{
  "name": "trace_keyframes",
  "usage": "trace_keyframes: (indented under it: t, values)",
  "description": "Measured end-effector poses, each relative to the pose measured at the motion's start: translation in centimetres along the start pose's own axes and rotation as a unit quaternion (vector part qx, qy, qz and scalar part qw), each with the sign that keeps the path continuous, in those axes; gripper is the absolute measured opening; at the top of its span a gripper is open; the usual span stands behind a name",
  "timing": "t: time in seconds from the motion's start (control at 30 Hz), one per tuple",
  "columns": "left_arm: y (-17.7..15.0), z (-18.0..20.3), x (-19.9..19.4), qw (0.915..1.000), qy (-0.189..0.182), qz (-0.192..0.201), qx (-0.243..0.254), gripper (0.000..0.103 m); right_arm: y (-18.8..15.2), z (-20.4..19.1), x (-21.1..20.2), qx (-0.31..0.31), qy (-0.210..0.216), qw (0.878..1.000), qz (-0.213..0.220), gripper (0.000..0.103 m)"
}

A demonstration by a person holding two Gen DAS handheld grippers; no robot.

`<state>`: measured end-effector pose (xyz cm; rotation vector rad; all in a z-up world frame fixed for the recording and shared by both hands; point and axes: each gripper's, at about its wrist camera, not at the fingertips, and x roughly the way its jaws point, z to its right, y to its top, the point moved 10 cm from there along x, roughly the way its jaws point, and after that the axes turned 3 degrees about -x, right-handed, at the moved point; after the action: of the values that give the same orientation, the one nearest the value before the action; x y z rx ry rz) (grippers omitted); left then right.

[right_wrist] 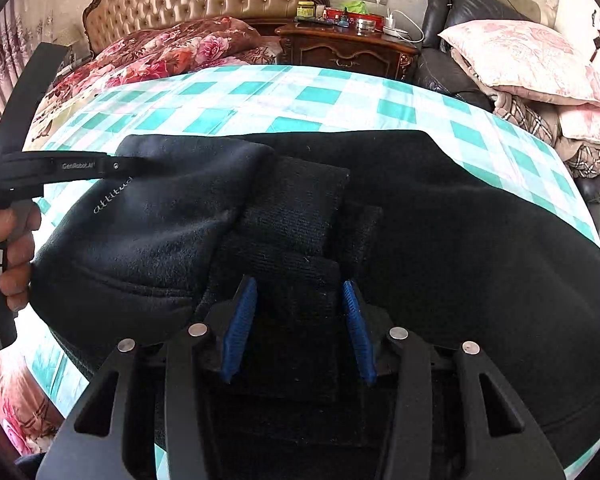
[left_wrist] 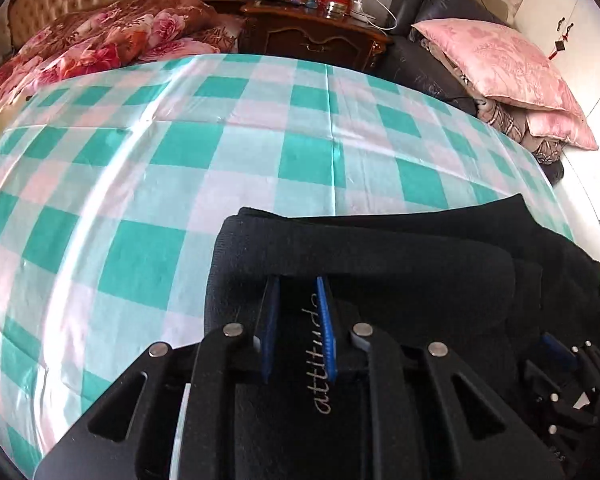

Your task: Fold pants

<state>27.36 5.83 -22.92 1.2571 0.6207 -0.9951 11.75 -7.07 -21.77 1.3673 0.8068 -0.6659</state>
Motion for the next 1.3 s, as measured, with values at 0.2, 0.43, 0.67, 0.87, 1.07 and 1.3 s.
trace_keyframes:
  t: [0.2,0.43,0.67,0.87,1.07,1.3]
  values:
    - [-2.6,-2.0,-7.5,0.9957,0.002,0.086,-0.034,0.051,-0.1,0.7,0.1,0.000,-0.005,1.000,0.007,0.054]
    - [-10.7,-5.2,-8.3,0.9951,0.009,0.061,-0.077,0.056,0.0,0.7,0.0,-0.007,-0.022,1.000,0.012,0.058]
    - [-9.6,-6.1,-10.0,0.9900,-0.032,0.079,-0.112,0.063,0.3,1.4,-0.6,-0.001,-0.036,0.999,0.003,0.062]
    - [-10.5,-4.8,-9.1,0.9905,-0.056,0.074,-0.102,0.063,1.9,3.3,-3.2,0.009,-0.075,0.996,0.045,0.061]
    - [-11.7,-5.6,-7.1,0.9880,-0.067,0.049,-0.130,0.072,0.2,3.4,0.2,-0.004,-0.080,0.997,0.020,0.061]
    - [-11.5,-4.5,-11.1,0.9877,-0.028,0.058,-0.143,0.069,-0.7,3.5,-4.7,-0.006,-0.089,0.996,-0.004,0.061]
